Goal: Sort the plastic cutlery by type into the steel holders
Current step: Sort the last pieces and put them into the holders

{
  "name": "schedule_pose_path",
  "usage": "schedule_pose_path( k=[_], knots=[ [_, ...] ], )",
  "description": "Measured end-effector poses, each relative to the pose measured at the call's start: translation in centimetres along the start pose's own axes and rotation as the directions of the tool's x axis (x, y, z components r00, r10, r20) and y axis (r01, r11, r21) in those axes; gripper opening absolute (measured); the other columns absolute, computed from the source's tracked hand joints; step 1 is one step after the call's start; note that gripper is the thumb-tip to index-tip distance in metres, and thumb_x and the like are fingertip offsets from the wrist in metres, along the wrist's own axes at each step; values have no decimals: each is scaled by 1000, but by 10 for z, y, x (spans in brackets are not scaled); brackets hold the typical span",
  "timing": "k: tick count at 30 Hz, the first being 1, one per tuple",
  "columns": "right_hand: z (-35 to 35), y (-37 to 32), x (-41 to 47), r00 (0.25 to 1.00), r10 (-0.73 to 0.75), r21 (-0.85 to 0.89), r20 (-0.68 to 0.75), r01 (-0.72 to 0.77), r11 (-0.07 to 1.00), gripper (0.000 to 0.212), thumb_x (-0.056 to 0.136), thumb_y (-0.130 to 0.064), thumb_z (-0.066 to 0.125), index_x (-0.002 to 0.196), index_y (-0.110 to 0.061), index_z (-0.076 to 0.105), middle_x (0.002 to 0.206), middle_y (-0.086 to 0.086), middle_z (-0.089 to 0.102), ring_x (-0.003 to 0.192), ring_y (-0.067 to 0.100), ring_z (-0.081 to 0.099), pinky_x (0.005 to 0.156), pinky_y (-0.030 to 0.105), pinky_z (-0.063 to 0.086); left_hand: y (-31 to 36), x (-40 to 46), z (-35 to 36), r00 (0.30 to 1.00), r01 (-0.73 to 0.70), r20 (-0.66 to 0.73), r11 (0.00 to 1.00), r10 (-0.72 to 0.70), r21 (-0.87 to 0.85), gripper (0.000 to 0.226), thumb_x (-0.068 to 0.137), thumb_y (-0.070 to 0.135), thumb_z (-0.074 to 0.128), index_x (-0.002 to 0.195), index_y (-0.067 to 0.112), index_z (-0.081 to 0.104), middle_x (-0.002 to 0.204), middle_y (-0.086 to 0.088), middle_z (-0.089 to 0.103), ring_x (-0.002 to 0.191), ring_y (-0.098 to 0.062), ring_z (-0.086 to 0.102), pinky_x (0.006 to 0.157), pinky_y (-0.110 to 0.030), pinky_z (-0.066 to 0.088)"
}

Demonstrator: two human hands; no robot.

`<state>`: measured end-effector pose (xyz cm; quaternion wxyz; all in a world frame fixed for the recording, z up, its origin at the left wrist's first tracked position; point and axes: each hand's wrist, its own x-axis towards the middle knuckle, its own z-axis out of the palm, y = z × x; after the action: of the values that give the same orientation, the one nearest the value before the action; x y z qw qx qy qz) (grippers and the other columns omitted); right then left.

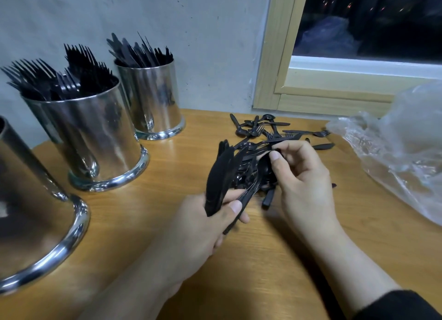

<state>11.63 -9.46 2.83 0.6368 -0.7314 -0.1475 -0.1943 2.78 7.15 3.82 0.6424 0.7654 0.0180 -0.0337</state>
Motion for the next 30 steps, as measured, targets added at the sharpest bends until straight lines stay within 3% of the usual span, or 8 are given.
schedule_pose_path(
  k=[5, 7, 11, 14, 17, 20, 24, 30],
  knots=[
    [3, -2, -3, 999, 29, -24, 31, -29, 999, 10, 96, -13, 66, 97, -23, 67, 85, 5, 68, 80, 29, 62, 75, 41, 52, -2, 0, 0, 999, 35, 27, 998, -36, 54, 19, 104, 31, 54, 98, 30, 72, 53, 21, 57, 49, -2, 45, 48, -15, 38],
    [5, -5, -5, 999, 27, -33, 47, -26, 999, 11, 96, -14, 65, 98, -24, 68, 86, 3, 70, 80, 24, 64, 75, 38, 55, -2, 0, 1, 999, 38, 31, 992, -42, 118, 22, 105, 34, 53, 89, 29, 69, 51, 19, 56, 49, -2, 46, 50, -14, 39],
    [3, -4, -2, 998, 55, -22, 33, -54, 998, 16, 101, -15, 57, 106, -25, 69, 91, -6, 75, 82, 12, 70, 76, 28, 55, -8, 3, -5, 996, 29, -82, 995, -22, 93, 23, 106, 33, 50, 96, 32, 71, 60, 9, 60, 53, -4, 52, 54, -17, 42],
    [-8, 10, 8, 988, 58, -300, 145, -12, 954, 21, 100, -17, 57, 109, -33, 68, 100, -16, 71, 93, 3, 65, 83, 27, 50, -12, 6, -14, 978, 5, -209, 999, 2, 32, 20, 105, 32, 53, 99, 28, 71, 57, 9, 56, 49, -4, 51, 48, -16, 40],
    [-16, 17, 14, 929, 108, -550, 354, 113, 828, 31, 95, -12, 63, 120, -28, 68, 116, -23, 60, 108, -2, 54, 98, 22, 43, -16, 7, -19, 956, -26, -291, 1000, 22, -9, 20, 105, 29, 52, 102, 26, 72, 55, 11, 57, 46, -6, 48, 48, -21, 39],
    [-17, 15, 15, 870, 213, -660, 445, 158, 734, 40, 92, -17, 65, 129, -30, 64, 128, -21, 52, 123, 5, 45, 111, 33, 38, -19, 7, -19, 947, -23, -320, 998, 4, -55, 20, 106, 24, 52, 104, 26, 72, 56, 12, 61, 42, -4, 45, 43, -17, 37],
    [-13, 9, 13, 843, 190, -655, 504, 229, 720, 42, 91, -22, 65, 131, -35, 61, 130, -23, 49, 122, 5, 41, 111, 36, 35, -20, 6, -17, 949, -35, -314, 996, 7, -85, 22, 106, 23, 52, 102, 31, 72, 72, 4, 70, 45, -5, 46, 44, -18, 38],
    [-10, 10, 9, 730, 184, -605, 659, 369, 706, 44, 90, -22, 66, 127, -45, 58, 124, -28, 45, 112, 4, 39, 105, 39, 34, -20, 9, -16, 947, -33, -323, 995, 2, -91, 22, 106, 23, 52, 102, 34, 71, 77, 3, 71, 46, -6, 46, 45, -22, 38]
  ],
)
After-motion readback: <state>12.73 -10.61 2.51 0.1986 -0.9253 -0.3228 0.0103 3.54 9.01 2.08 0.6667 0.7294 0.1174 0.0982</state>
